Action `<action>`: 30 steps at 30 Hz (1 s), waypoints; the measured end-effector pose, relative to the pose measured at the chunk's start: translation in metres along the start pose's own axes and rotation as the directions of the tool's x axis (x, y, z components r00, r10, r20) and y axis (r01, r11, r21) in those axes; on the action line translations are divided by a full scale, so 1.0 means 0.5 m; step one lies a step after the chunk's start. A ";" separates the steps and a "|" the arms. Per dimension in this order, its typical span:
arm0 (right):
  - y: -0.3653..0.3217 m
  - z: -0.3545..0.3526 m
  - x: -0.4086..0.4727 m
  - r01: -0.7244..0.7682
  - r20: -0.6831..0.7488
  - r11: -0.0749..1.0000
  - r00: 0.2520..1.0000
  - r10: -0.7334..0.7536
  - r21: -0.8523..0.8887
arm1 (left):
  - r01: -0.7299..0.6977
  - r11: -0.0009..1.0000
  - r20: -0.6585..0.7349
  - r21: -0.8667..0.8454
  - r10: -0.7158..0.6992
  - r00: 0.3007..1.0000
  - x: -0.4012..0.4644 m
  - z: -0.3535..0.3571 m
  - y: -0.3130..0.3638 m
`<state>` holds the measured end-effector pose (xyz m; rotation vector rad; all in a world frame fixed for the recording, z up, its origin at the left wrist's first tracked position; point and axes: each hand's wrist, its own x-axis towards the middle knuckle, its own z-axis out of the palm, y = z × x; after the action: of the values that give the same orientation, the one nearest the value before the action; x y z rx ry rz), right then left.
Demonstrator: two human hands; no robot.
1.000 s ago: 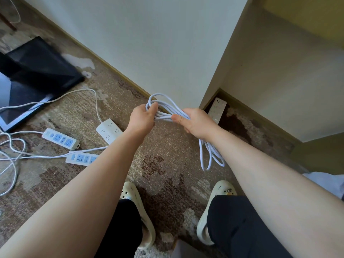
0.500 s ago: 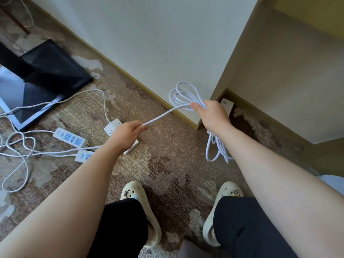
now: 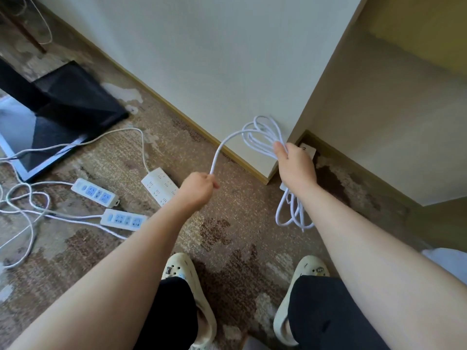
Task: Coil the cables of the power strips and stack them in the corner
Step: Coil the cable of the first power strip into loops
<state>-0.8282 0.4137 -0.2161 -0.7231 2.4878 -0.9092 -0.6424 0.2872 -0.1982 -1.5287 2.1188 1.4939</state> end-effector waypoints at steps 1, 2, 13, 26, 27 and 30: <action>0.004 -0.003 0.003 0.002 -0.007 1.000 1.000 -0.002 -0.003 | -0.008 0.998 -0.043 -0.058 0.005 0.999 0.011 -0.002 0.000; 0.005 -0.007 0.006 0.006 -0.008 1.000 1.000 -0.006 -0.002 | -0.019 0.991 -0.097 -0.136 0.006 0.995 0.020 -0.010 0.003; 0.007 -0.033 0.017 0.040 -0.066 0.998 0.997 -0.043 -0.048 | -0.115 0.993 -0.260 -0.017 0.106 0.960 0.049 -0.071 -0.079; -0.025 -0.010 -0.005 0.056 -0.092 0.996 0.994 -0.063 -0.072 | -0.325 0.891 -0.021 -0.318 0.336 0.941 -0.060 0.082 0.094; -0.029 -0.011 -0.004 0.061 -0.106 0.996 0.992 -0.068 -0.069 | -0.303 0.885 -0.006 -0.354 0.322 0.947 -0.063 0.095 0.109; -0.025 -0.019 -0.003 0.059 -0.149 0.998 0.987 -0.062 -0.024 | -0.069 0.885 0.041 -0.460 0.099 0.994 -0.052 0.110 0.117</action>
<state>-0.8276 0.4110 -0.2004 -0.7671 2.6215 -0.9962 -0.6978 0.3457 -0.1733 -1.5009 1.9041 2.1658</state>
